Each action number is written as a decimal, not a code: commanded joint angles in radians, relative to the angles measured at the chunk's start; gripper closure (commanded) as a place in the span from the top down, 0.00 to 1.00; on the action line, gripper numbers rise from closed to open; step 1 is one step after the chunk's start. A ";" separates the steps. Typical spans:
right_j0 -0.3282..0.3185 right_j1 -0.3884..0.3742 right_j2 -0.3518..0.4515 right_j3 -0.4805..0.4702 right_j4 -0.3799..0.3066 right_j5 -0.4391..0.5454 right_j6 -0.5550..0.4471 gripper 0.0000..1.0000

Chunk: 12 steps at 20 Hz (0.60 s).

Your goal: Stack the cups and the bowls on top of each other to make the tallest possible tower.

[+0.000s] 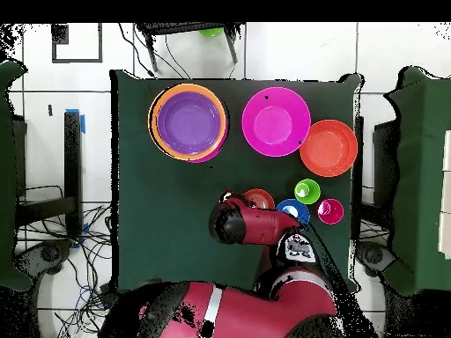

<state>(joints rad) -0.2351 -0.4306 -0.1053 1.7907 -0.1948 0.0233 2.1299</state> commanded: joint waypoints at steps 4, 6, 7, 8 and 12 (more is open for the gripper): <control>-0.016 0.023 0.129 0.019 0.019 0.015 0.111 0.00; -0.014 0.011 0.126 0.026 0.022 0.020 0.114 0.00; -0.013 0.001 0.126 0.031 0.023 0.026 0.114 0.00; -0.011 -0.008 0.127 0.036 0.025 0.032 0.115 0.00; -0.008 -0.079 0.139 0.071 0.023 0.074 0.102 0.00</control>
<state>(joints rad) -0.2408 -0.4654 -0.0964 1.8138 -0.1948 0.0230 2.1299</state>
